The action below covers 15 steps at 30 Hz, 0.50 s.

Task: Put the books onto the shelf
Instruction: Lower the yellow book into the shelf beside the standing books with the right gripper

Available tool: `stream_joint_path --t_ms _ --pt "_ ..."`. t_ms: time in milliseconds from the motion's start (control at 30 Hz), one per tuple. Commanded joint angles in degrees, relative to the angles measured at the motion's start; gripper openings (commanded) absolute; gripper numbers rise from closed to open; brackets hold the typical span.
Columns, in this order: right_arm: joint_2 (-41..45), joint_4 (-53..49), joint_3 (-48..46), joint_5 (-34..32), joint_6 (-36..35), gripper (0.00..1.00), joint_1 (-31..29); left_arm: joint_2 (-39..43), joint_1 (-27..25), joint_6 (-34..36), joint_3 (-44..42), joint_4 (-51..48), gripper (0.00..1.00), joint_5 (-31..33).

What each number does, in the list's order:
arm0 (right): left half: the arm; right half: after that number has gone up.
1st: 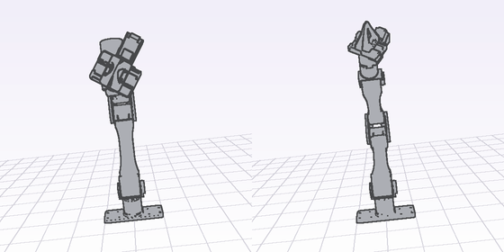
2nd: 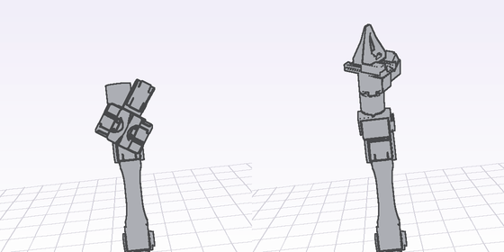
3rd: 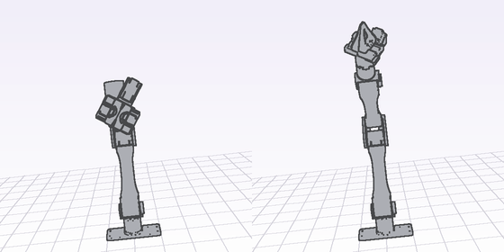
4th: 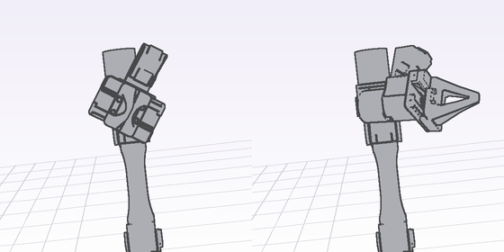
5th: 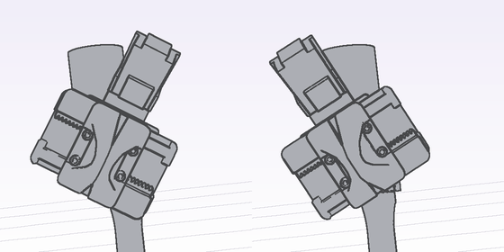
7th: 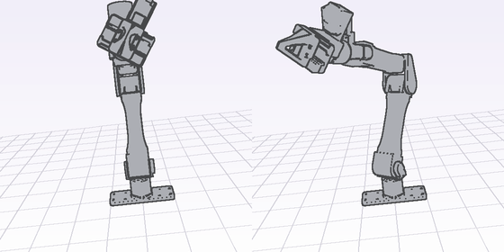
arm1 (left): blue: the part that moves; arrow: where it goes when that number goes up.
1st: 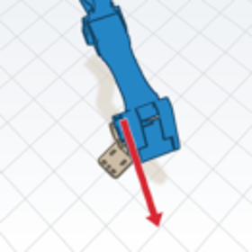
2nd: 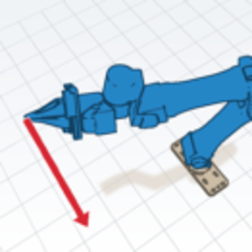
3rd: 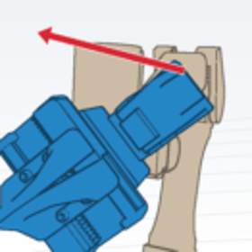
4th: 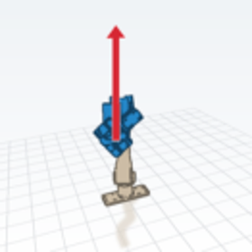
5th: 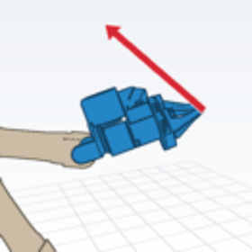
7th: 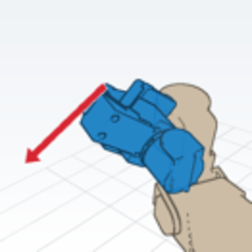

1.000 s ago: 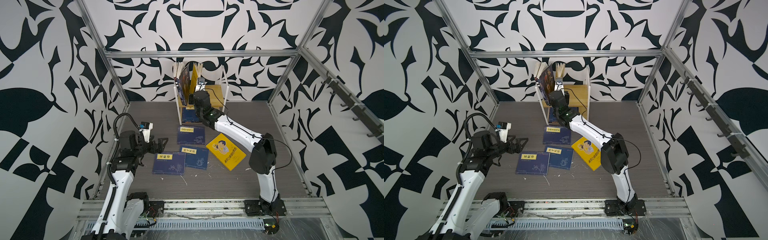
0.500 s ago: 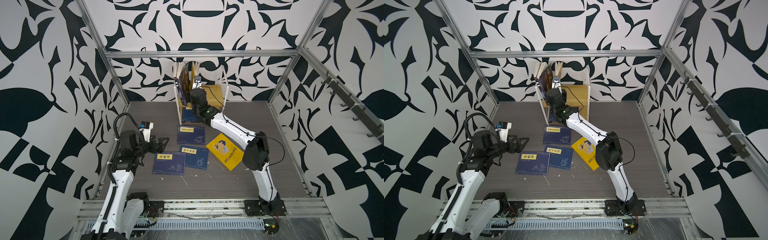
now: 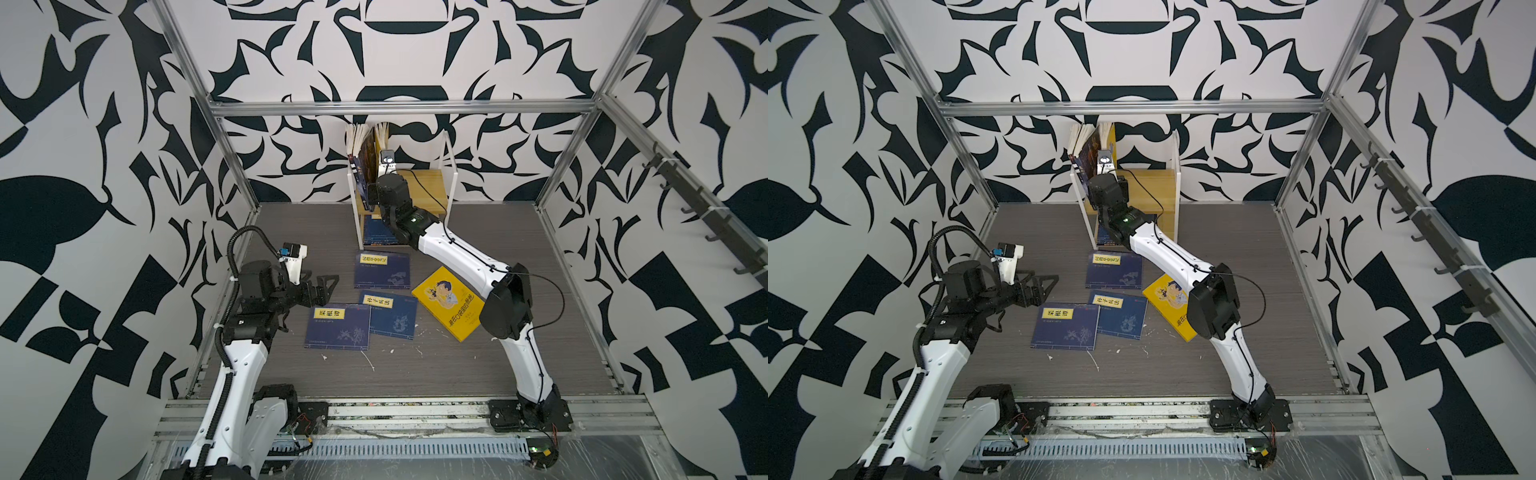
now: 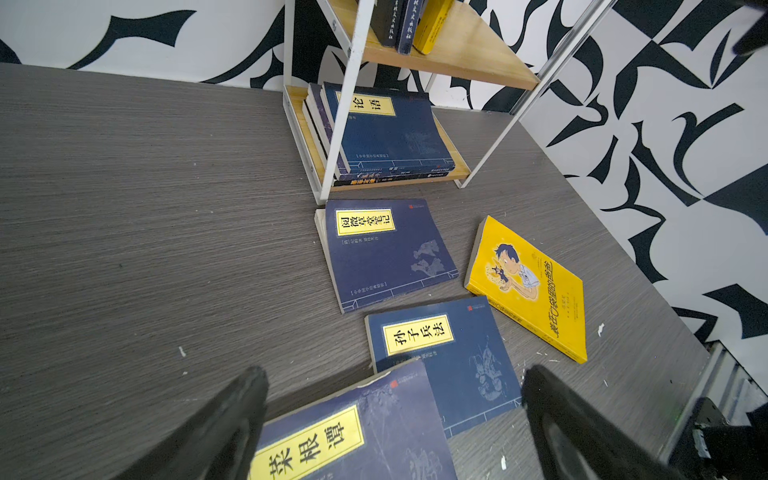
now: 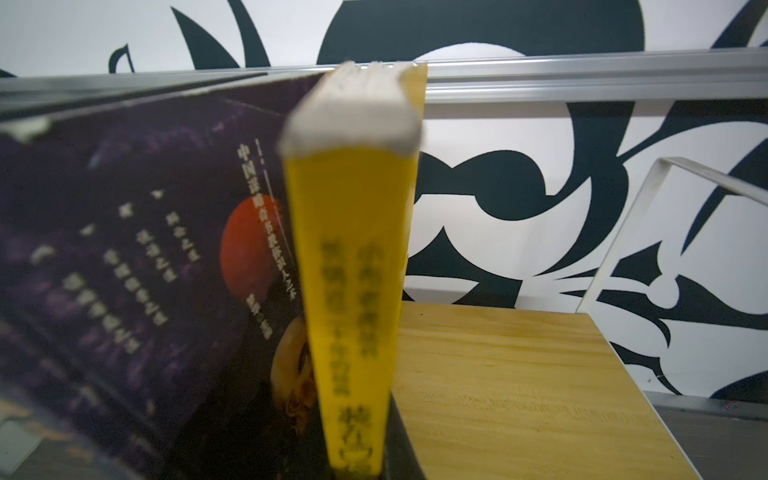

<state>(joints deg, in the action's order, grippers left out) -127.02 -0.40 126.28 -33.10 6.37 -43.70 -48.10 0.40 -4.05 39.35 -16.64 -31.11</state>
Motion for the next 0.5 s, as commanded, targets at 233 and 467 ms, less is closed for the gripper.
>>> stream_joint_path --t_ms 233,467 --pt "1.4 -1.7 2.6 4.6 -9.1 0.17 -1.3 0.8 -0.1 0.2 -0.8 0.3 1.0 -1.2" --pt "3.0 -1.5 0.3 4.8 -14.3 0.28 -2.1 0.5 -0.1 0.2 -0.9 0.5 1.0 -1.4"
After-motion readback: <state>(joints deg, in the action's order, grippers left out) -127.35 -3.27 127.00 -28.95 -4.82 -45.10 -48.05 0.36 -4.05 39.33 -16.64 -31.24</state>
